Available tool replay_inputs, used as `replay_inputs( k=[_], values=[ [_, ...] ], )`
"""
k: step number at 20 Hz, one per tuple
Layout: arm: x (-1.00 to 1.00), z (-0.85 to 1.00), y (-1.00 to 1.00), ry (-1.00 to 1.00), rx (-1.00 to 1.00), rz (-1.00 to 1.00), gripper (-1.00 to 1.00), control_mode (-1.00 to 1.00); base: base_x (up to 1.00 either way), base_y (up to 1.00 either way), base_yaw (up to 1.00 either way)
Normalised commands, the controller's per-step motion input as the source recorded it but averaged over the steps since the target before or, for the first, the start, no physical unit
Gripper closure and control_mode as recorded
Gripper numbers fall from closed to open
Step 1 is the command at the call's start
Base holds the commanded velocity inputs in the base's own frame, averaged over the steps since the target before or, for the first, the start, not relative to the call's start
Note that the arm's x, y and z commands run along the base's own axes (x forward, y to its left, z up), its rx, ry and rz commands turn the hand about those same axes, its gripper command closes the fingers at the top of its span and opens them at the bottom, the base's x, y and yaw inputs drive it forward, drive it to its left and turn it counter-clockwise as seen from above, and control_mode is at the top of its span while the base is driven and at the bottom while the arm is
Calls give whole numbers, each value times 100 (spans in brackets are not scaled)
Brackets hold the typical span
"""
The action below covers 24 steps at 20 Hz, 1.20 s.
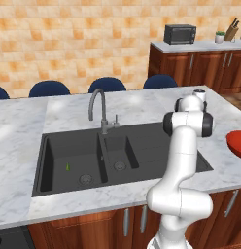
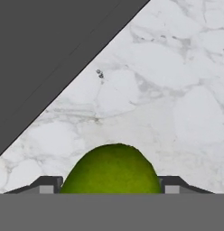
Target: Remove the lemon wedge and lime from the sink. Then move the bowl and cup from the counter to the sink for washing.
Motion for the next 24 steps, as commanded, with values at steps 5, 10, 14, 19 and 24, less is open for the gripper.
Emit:
replay_inputs(
  k=[5, 10, 14, 19, 24],
  values=[
    [3, -32, -1, 0, 2, 2, -100, -100, 0, 0, 0],
    [-1, -26, -1, -2, 1, 0, -100, -100, 0, 0, 0],
    [-4, -2, 0, -7, 0, 0, -100, -100, 0, 0, 0],
    [-7, 1, -1, -2, 0, -1, -100, -100, 0, 0, 0],
    [-8, 2, 0, 0, 0, 0, -100, -100, 0, 0, 0]
  ],
)
